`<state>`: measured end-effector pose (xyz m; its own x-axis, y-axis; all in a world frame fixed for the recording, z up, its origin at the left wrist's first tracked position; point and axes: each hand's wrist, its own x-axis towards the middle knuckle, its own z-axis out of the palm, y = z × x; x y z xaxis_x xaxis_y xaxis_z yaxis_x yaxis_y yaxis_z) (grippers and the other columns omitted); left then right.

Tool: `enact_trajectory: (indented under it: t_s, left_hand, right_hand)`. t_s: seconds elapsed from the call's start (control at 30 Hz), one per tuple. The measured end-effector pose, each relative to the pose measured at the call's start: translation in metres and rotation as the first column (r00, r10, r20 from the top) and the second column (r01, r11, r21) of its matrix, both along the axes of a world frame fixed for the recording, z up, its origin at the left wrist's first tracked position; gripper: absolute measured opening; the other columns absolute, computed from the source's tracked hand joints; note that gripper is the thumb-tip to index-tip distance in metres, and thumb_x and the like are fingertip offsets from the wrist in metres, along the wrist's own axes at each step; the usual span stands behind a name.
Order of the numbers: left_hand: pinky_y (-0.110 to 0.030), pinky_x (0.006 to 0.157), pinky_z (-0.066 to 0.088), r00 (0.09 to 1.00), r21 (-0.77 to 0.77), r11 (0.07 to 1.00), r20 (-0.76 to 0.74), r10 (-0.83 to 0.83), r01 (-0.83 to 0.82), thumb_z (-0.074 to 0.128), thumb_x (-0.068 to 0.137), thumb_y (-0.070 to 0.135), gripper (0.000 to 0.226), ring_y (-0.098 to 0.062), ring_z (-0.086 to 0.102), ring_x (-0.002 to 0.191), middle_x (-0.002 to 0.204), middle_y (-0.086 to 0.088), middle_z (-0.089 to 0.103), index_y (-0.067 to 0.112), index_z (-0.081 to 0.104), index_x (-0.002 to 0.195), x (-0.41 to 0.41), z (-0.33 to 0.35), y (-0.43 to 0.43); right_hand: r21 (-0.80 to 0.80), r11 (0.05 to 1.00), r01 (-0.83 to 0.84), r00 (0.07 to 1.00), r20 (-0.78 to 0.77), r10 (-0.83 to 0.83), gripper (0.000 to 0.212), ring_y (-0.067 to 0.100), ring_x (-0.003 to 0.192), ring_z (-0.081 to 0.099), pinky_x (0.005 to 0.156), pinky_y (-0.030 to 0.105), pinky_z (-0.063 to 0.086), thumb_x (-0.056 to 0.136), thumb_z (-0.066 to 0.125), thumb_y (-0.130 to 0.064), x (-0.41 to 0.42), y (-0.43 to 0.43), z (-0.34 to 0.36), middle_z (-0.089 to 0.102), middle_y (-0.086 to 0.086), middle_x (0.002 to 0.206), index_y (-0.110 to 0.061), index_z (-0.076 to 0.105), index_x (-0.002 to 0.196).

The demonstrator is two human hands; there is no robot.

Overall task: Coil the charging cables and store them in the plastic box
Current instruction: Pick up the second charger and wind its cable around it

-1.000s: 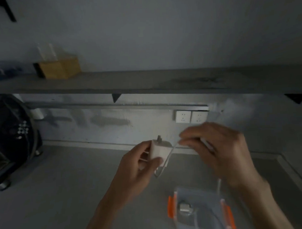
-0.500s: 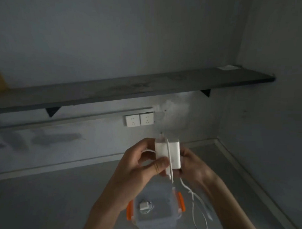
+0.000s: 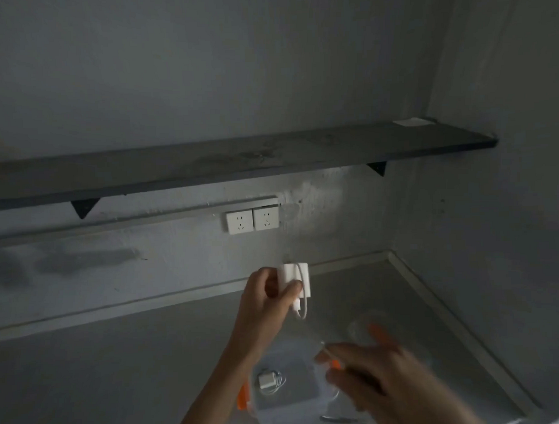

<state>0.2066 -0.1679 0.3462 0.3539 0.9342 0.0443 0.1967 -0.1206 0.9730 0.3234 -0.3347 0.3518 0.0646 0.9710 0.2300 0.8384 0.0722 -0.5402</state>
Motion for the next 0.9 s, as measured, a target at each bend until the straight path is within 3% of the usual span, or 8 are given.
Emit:
enact_trajectory:
  t_s: [0.13,0.27,0.4,0.5,0.57,0.7,0.8,0.9]
  left_hand:
    - [-0.014,0.069,0.052,0.979,0.124,0.971,-0.045,-0.199,0.204,0.071,0.084,0.011,0.023,-0.005,0.068,0.082,0.095,0.002,0.069,0.013,0.064,0.106,-0.015,0.016,-0.024]
    - [-0.018,0.081,0.052,0.921,0.263,0.885,-0.041,-0.388,0.384,0.071,0.085,0.005,0.023,-0.012,0.067,0.089,0.097,-0.003,0.062,0.013,0.066,0.106,-0.031,0.045,-0.045]
    - [-0.015,0.08,0.049,0.9,0.286,0.867,0.029,-0.434,0.408,0.069,0.079,0.016,0.024,-0.013,0.066,0.089,0.094,-0.004,0.062,0.015,0.068,0.103,-0.045,0.064,-0.047]
    - [-0.018,0.08,0.051,0.887,0.245,0.868,0.058,-0.459,0.433,0.072,0.076,0.021,0.029,-0.014,0.068,0.09,0.093,0.003,0.064,0.017,0.07,0.105,-0.051,0.067,-0.038]
    - [-0.024,0.079,0.054,0.869,0.178,0.882,0.168,-0.465,0.437,0.075,0.076,0.024,0.029,-0.019,0.07,0.091,0.094,-0.002,0.072,0.015,0.072,0.103,-0.053,0.067,-0.027]
    - [-0.033,0.076,0.053,0.892,0.065,0.964,0.368,-0.264,0.259,0.071,0.076,0.036,0.023,-0.02,0.068,0.082,0.084,-0.006,0.074,0.017,0.076,0.088,-0.043,0.057,0.004]
    - [-0.026,0.071,0.054,0.91,-0.014,0.999,0.413,-0.037,0.046,0.074,0.075,0.032,0.02,-0.011,0.07,0.078,0.082,0.0,0.076,0.018,0.076,0.089,-0.033,0.039,0.034]
    - [-0.029,0.077,0.057,0.945,-0.033,0.997,0.32,0.07,-0.062,0.071,0.086,0.018,0.013,-0.013,0.073,0.086,0.088,-0.002,0.077,0.013,0.074,0.097,-0.033,0.017,0.057]
  right_hand:
    - [0.42,0.907,0.016,0.95,0.277,-0.145,0.022,0.002,0.068,0.071,0.054,0.023,0.054,0.087,0.051,-0.052,0.021,0.008,0.075,0.074,-0.021,0.084,-0.038,0.065,0.097]
    - [0.501,0.855,-0.132,0.951,0.307,-0.033,0.006,-0.006,0.075,0.069,0.059,0.028,0.056,0.086,0.069,-0.044,0.046,0.04,0.111,0.073,-0.024,0.082,-0.039,0.069,0.09]
    - [0.344,0.933,-0.109,0.956,-0.222,0.193,0.012,0.02,0.07,0.069,0.064,0.037,0.056,0.079,0.073,-0.042,0.062,0.078,0.092,0.072,-0.014,0.085,-0.036,0.068,0.088]
    - [0.282,0.941,-0.189,0.728,-0.603,0.327,0.006,0.009,0.066,0.062,0.061,0.021,0.05,0.089,0.067,-0.018,0.047,0.1,0.041,0.067,-0.009,0.075,-0.02,0.068,0.083]
    - [0.193,0.976,-0.1,0.588,-0.78,0.215,0.024,0.005,0.052,0.054,0.05,0.017,0.043,0.089,0.057,-0.01,0.02,0.106,-0.001,0.061,-0.007,0.058,-0.02,0.07,0.071]
    - [0.028,1.0,-0.012,0.441,-0.897,0.03,0.034,0.006,0.033,0.035,0.035,0.014,0.028,0.092,0.052,-0.039,-0.03,0.091,-0.066,0.043,-0.005,0.044,-0.018,0.066,0.069]
    - [-0.003,0.992,-0.125,0.55,-0.832,0.067,0.024,0.009,0.036,0.047,0.041,0.018,0.041,0.093,0.056,-0.039,-0.048,0.067,-0.082,0.049,-0.004,0.047,-0.021,0.066,0.08]
    - [-0.068,0.981,-0.184,0.738,-0.668,0.092,0.014,0.001,0.047,0.053,0.063,0.015,0.047,0.089,0.061,-0.037,-0.044,0.047,-0.064,0.056,-0.01,0.051,-0.028,0.065,0.08]
